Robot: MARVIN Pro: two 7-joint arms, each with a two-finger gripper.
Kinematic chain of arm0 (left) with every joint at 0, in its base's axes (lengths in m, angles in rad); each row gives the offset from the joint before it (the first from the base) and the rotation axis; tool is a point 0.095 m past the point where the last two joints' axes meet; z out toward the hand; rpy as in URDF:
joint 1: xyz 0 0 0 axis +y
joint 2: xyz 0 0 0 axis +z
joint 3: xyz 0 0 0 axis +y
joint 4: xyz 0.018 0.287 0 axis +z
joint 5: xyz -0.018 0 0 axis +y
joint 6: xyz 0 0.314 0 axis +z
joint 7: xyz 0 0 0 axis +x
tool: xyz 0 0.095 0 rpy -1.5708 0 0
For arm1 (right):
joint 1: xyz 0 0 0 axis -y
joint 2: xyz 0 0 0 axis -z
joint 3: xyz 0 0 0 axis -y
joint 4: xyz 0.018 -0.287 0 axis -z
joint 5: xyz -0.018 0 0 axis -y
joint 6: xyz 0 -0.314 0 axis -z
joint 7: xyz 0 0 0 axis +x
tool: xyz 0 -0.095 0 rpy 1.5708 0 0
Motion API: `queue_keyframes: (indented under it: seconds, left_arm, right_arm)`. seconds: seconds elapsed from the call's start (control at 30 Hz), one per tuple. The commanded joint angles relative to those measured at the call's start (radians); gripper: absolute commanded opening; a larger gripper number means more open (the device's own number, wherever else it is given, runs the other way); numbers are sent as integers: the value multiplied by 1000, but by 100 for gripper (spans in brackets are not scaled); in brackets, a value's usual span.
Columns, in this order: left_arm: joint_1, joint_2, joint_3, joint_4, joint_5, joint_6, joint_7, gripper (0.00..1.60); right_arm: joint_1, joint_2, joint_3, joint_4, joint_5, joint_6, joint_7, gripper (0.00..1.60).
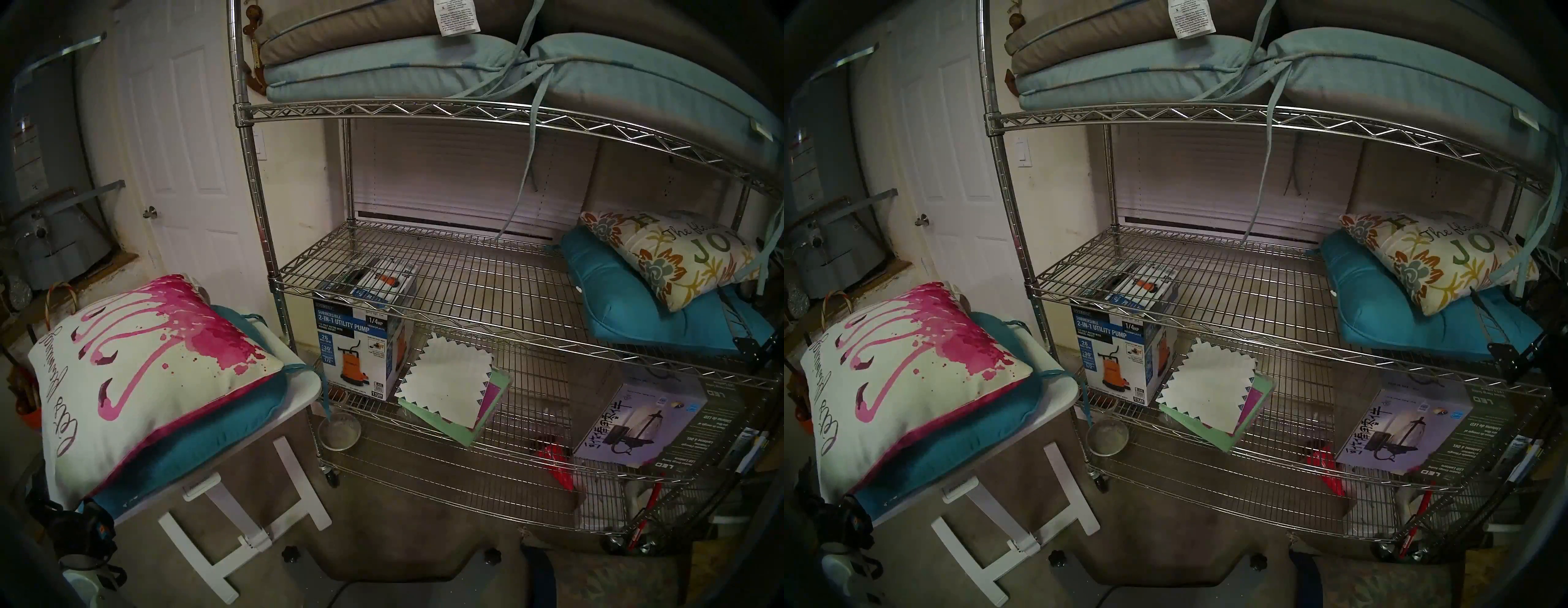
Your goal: Put cushion on the shelf
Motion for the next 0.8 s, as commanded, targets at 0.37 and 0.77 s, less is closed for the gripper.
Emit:
queue_keyframes:
  seconds: [0.37, 0.77]
  left_arm:
    - [-106, 113, -102, 75, -45, -11, -73, 160]
    - [-172, 176, -114, 115, -43, -23, -129, 160]
  right_arm:
    - [2, 0, 2, -10, 6, 0, -1, 160]
    - [3, 0, 2, -10, 6, 0, -1, 160]
